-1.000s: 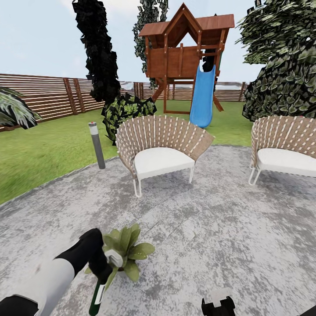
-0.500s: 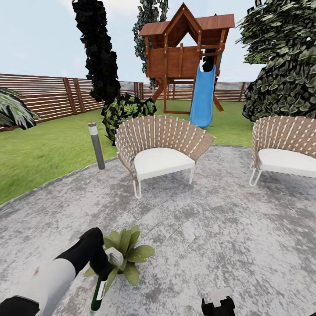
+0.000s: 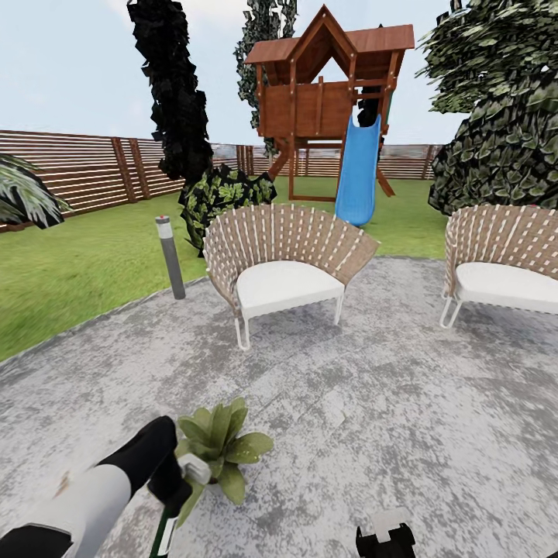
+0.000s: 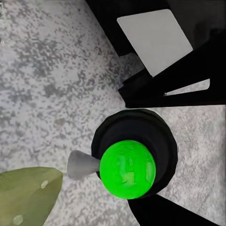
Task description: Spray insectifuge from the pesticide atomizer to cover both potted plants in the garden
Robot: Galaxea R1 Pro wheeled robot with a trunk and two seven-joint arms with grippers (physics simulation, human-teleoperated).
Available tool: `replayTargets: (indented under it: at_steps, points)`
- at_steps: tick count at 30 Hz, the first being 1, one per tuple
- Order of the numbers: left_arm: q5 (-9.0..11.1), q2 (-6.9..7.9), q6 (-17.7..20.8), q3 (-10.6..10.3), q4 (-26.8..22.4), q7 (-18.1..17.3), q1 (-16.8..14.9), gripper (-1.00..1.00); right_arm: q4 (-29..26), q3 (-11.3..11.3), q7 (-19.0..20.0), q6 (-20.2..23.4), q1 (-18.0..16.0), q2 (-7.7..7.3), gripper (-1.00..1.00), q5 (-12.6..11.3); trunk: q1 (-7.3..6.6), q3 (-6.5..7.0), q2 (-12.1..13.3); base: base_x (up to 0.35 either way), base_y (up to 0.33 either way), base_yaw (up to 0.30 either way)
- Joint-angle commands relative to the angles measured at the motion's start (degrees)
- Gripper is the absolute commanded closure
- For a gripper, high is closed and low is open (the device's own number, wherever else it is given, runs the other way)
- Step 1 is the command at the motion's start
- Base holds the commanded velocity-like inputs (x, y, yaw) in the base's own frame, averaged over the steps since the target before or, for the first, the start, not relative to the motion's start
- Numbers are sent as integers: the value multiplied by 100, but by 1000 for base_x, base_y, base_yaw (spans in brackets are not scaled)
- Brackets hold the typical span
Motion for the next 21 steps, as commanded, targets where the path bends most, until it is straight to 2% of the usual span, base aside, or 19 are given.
replayTargets:
  at_steps: [1, 6, 12, 21]
  points:
    - [-56, -8, 24, -13, -29, -55, 3, 100, 7, -48, -18, -19, -4, 3, -100, 61, -1, -6, -2, 0, 0, 0]
    - [-58, -115, 78, -24, -337, 37, -36, 100, 7, -48, -18, -19, -4, 3, -100, 66, -1, -6, -2, 0, 0, 0]
    - [-55, -111, 74, -21, -366, 58, 13, 100, 7, -48, -18, -19, -4, 3, -100, 67, -1, -6, -2, 0, 0, 0]
    - [-44, -130, 13, -44, -358, 59, 525, 100, 7, -48, -18, -19, -4, 3, -100, 67, -1, -6, -2, 0, 0, 0]
